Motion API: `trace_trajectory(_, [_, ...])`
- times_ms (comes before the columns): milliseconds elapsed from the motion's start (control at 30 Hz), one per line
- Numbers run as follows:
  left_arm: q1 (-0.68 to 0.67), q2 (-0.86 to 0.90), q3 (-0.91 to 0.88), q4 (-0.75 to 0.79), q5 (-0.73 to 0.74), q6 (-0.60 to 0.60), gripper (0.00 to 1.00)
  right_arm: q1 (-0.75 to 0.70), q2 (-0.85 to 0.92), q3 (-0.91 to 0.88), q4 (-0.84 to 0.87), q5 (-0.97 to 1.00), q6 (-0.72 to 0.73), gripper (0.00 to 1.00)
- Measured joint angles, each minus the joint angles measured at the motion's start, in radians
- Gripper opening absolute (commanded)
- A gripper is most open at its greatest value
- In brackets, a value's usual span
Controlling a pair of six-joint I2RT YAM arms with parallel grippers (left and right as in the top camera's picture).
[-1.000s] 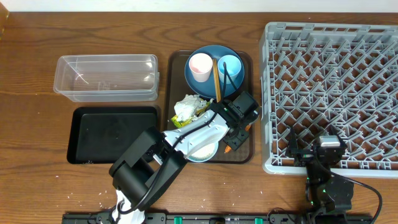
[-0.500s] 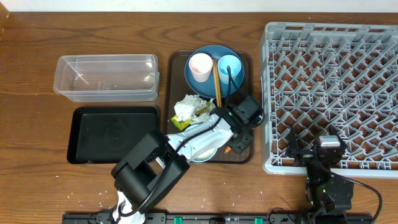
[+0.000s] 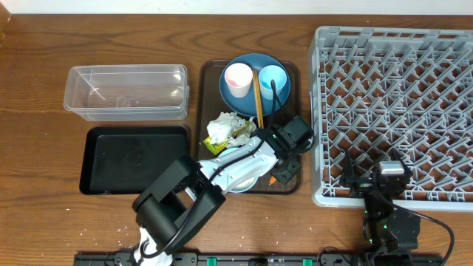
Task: Sort waste into correct bins and load items into the dishwasher rack
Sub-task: 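Carry the carrot left and lower it onto the black tray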
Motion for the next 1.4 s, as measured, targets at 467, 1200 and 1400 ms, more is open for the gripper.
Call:
trace_trajectory(467, [0.015,-0.374,-0.014,-0.007,-0.014,0.000,0.06,0.000,0.000,0.000,0.000,0.000,0.000,0.99])
trace_trajectory(1200, [0.738,-0.714,-0.067,-0.478,-0.230,-0.067,0.06,0.000,0.000,0.000,0.000,0.000,0.000,0.99])
trace_trajectory(1400, [0.814,-0.713,-0.187,-0.397,-0.219,-0.067,0.06,0.000,0.000,0.000,0.000,0.000,0.000,0.99])
